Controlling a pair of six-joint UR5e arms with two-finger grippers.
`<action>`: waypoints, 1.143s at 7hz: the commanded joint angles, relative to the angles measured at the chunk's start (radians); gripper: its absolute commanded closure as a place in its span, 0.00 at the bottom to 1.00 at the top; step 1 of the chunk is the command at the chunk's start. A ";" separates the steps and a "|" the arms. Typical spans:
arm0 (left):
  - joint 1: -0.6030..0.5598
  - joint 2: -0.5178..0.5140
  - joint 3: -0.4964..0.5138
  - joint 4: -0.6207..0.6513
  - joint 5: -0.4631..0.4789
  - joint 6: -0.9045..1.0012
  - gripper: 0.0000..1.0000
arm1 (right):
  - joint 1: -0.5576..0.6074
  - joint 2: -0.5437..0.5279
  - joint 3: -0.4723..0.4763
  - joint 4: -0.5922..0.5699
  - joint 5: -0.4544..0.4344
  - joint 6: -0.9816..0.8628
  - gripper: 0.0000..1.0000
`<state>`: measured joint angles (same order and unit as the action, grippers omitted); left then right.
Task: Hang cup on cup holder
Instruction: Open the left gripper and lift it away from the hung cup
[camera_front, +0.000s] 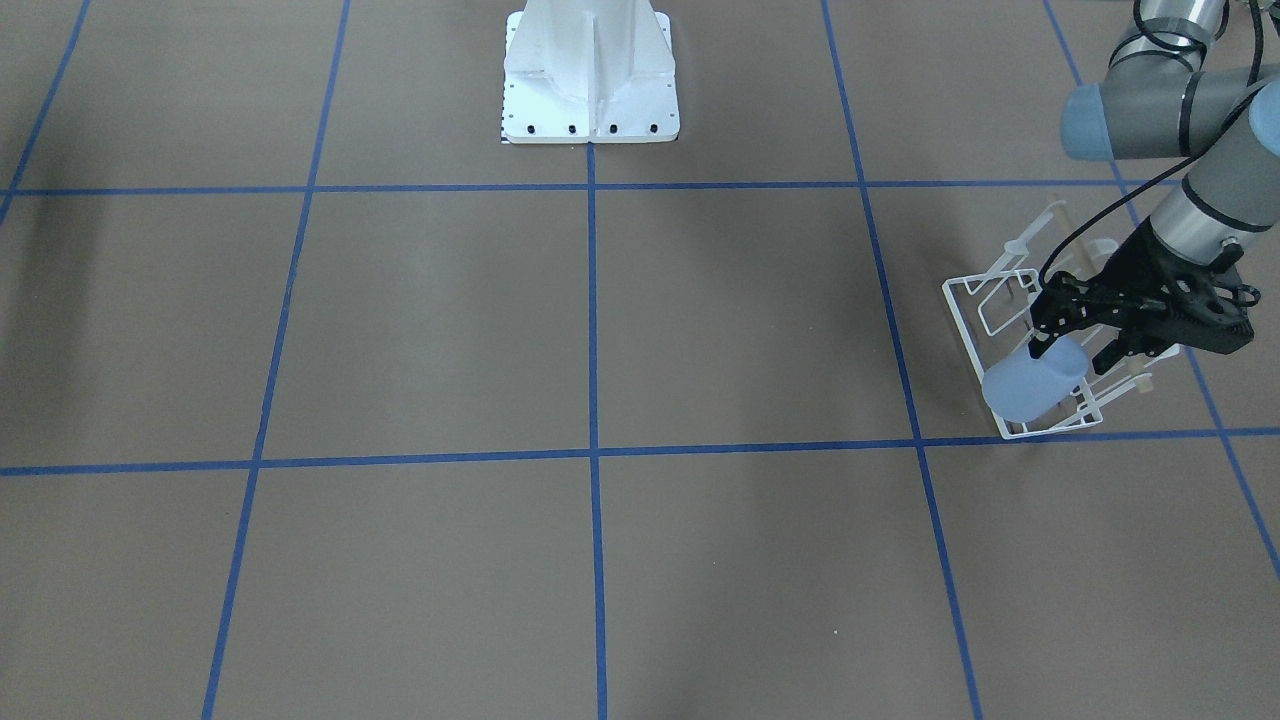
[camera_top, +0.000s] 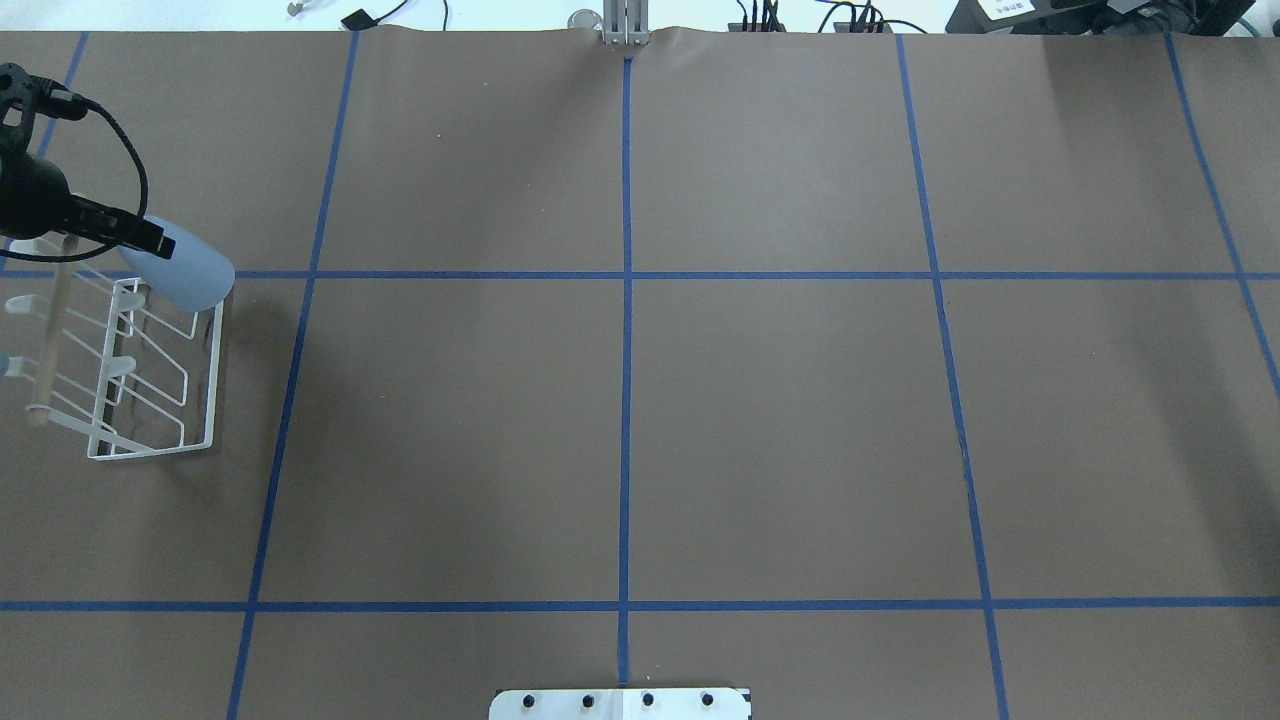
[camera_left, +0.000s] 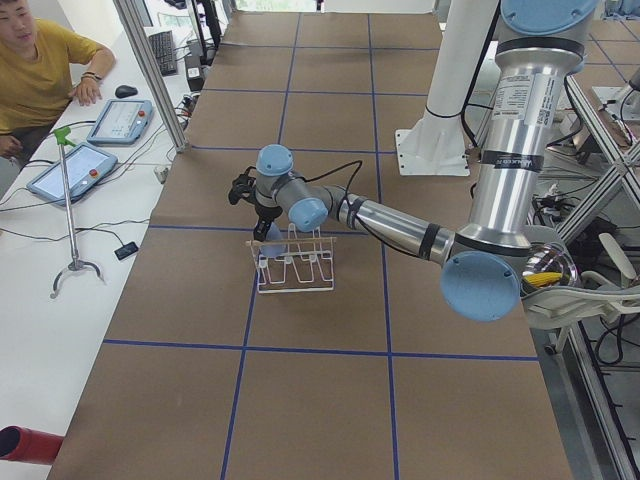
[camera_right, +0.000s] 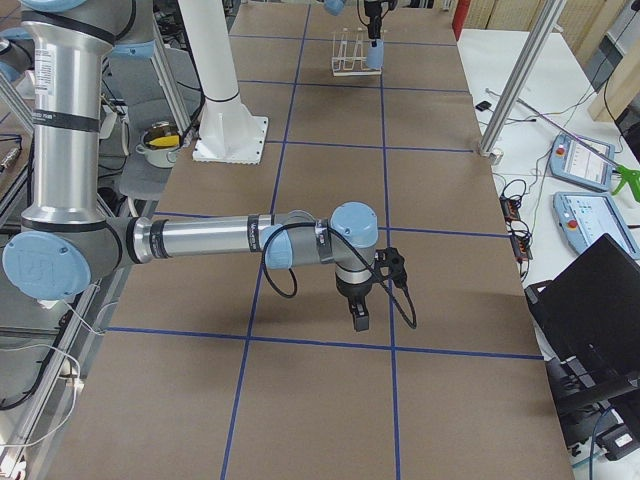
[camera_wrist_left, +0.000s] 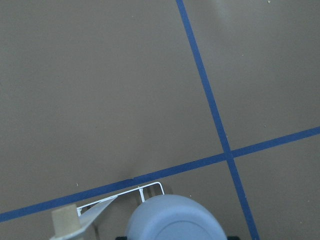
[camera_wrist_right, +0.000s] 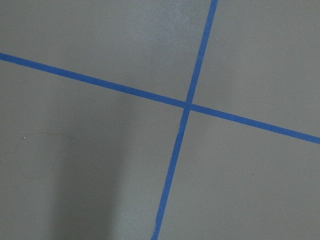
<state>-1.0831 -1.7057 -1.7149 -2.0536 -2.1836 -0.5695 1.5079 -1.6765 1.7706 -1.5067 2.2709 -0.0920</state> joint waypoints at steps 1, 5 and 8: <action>-0.004 0.008 -0.008 -0.023 -0.001 0.002 0.02 | 0.000 0.000 -0.013 0.000 0.001 0.000 0.00; -0.209 -0.008 -0.069 0.259 -0.091 0.303 0.02 | 0.000 -0.009 -0.036 0.003 -0.001 0.003 0.00; -0.401 -0.008 -0.030 0.459 -0.091 0.664 0.02 | 0.002 -0.012 -0.040 0.003 -0.001 -0.002 0.00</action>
<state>-1.4100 -1.7214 -1.7680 -1.6589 -2.2733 -0.0385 1.5092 -1.6863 1.7304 -1.5026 2.2700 -0.0914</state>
